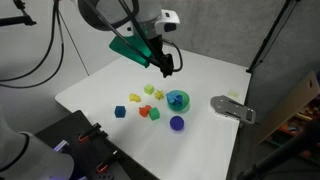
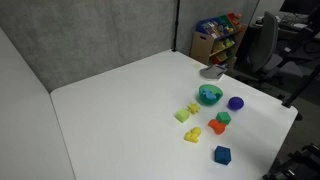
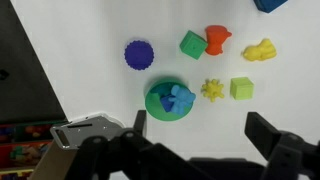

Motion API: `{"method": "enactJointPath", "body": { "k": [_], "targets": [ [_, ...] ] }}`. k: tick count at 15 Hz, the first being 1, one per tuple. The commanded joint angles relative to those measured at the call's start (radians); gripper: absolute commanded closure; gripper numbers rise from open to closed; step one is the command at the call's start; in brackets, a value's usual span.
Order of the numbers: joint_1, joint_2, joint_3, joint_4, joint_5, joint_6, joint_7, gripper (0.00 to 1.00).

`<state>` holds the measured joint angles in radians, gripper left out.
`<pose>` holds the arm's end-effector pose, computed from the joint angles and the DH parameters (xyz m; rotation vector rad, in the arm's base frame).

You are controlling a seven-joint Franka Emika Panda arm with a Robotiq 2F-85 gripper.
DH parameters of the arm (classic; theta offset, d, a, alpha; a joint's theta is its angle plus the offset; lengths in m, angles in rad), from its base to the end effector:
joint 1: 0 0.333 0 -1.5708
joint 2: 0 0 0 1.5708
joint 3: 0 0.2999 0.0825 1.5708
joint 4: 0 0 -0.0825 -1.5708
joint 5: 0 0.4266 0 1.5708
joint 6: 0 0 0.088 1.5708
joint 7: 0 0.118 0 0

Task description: Remove the light blue toy from the green bowl and put it on top of the light green block on the worktop

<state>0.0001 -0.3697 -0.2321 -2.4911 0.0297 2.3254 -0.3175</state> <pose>0.4737 -0.1082 0.3873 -3.0702 -0.1141 -0.3321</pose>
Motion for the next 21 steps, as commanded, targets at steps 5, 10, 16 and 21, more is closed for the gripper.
{"method": "enactJointPath", "body": {
  "k": [5, 10, 16, 21],
  "targets": [
    [-0.02, 0.0, 0.02, 0.003, 0.01, -0.003, -0.007, 0.0],
    [-0.022, 0.012, 0.025, 0.016, 0.005, -0.013, 0.003, 0.0],
    [-0.02, 0.129, 0.062, 0.135, -0.008, -0.063, 0.04, 0.0],
    [-0.02, 0.289, 0.1, 0.272, -0.003, -0.084, 0.103, 0.0]
  ]
}}
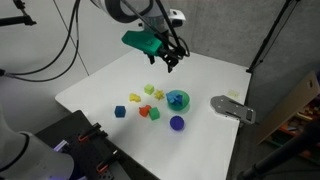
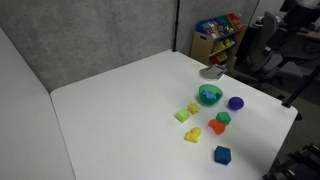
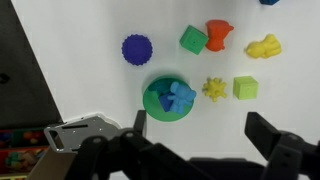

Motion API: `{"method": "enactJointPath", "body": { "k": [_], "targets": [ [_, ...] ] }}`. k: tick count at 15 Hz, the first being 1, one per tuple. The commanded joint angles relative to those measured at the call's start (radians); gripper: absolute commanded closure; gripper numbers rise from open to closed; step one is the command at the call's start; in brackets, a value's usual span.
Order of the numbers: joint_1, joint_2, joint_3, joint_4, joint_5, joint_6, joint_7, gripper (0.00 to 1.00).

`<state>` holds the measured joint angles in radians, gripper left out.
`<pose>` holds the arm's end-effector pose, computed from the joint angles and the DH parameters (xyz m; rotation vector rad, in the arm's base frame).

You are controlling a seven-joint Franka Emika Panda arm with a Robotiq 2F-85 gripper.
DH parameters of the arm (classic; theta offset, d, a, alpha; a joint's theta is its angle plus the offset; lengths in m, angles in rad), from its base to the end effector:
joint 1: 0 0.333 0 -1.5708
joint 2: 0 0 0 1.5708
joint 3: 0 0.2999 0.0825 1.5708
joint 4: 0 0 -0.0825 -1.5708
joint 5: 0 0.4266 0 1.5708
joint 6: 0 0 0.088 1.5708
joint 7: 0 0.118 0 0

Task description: Remove the light blue toy from the green bowl and put it on top of the light green block on the worktop

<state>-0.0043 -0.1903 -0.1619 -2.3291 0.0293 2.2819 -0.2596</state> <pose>0.5252 -0.0870 0.3776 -3.1074 -0.1190 -0.2315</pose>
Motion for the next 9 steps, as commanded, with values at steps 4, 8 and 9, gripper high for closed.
{"method": "enactJointPath", "body": {
  "k": [4, 8, 9],
  "targets": [
    [-0.013, 0.252, 0.063, 0.198, 0.0, -0.031, 0.087, 0.0],
    [-0.01, 0.388, 0.097, 0.264, -0.001, -0.004, 0.104, 0.0],
    [-0.009, 0.423, 0.106, 0.283, 0.002, 0.004, 0.103, 0.0]
  ]
}}
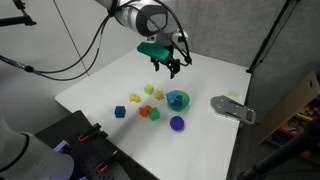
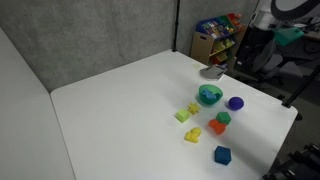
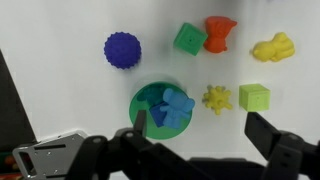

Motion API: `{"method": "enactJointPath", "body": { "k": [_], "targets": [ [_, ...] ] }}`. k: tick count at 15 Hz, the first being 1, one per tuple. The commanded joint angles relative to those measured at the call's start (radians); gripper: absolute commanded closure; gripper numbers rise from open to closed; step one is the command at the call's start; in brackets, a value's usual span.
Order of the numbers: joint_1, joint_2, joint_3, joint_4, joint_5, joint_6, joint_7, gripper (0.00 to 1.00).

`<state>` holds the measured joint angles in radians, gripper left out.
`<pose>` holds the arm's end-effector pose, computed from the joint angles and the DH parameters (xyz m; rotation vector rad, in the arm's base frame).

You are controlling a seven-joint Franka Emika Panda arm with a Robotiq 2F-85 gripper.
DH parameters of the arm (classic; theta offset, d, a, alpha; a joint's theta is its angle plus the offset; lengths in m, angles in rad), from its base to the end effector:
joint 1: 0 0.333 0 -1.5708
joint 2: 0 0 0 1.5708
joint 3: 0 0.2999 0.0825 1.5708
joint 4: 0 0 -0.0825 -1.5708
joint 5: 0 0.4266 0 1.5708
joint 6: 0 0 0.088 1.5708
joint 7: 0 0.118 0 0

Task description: Remove the light blue toy from the green bowl and put it on top of the light green block on the worktop

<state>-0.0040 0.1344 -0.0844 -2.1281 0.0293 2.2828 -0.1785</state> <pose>0.5913 -0.0515 0.2947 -3.1311 -0.1129 -0.0347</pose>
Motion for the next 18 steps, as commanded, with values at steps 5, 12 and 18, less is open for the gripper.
{"method": "enactJointPath", "body": {
  "k": [5, 12, 18],
  "targets": [
    [0.007, 0.251, 0.043, 0.171, -0.045, 0.048, 0.099, 0.0],
    [0.034, 0.427, 0.027, 0.284, -0.089, 0.1, 0.241, 0.0],
    [0.048, 0.559, 0.015, 0.388, -0.086, 0.114, 0.296, 0.0]
  ]
}}
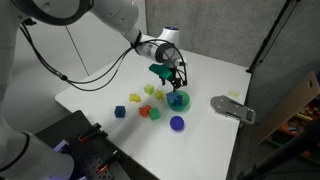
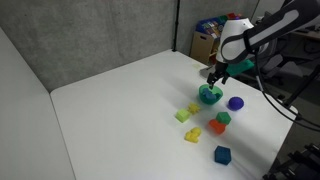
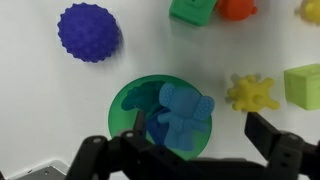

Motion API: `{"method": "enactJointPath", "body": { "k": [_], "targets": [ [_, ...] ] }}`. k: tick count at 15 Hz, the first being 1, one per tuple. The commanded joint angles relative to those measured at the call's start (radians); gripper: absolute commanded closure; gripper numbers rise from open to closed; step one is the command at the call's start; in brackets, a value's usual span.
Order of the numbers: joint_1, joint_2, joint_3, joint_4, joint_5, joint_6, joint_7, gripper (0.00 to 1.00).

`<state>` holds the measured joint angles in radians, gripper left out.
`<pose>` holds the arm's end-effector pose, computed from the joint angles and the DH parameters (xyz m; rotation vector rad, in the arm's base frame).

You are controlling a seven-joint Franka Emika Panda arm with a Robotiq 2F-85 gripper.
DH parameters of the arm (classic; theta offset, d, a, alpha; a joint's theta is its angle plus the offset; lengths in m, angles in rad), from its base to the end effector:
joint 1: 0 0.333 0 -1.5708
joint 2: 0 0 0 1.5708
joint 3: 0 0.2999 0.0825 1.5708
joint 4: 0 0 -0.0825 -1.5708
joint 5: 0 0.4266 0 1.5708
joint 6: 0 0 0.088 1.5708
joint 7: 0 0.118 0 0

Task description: Remove the light blue toy from the green bowl and put it on top of the light green block on the worktop

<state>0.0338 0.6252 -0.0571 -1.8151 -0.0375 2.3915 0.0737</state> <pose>0.6628 -0.0156 0.1337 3.0797 -0.0908 -0.0719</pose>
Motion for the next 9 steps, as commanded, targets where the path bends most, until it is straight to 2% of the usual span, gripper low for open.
{"method": "enactJointPath", "body": {
  "k": [1, 9],
  "targets": [
    [0.01, 0.087, -0.013, 0.089, -0.016, 0.01, 0.048, 0.0],
    [-0.032, 0.201, -0.01, 0.181, 0.035, 0.051, 0.068, 0.0]
  ]
}}
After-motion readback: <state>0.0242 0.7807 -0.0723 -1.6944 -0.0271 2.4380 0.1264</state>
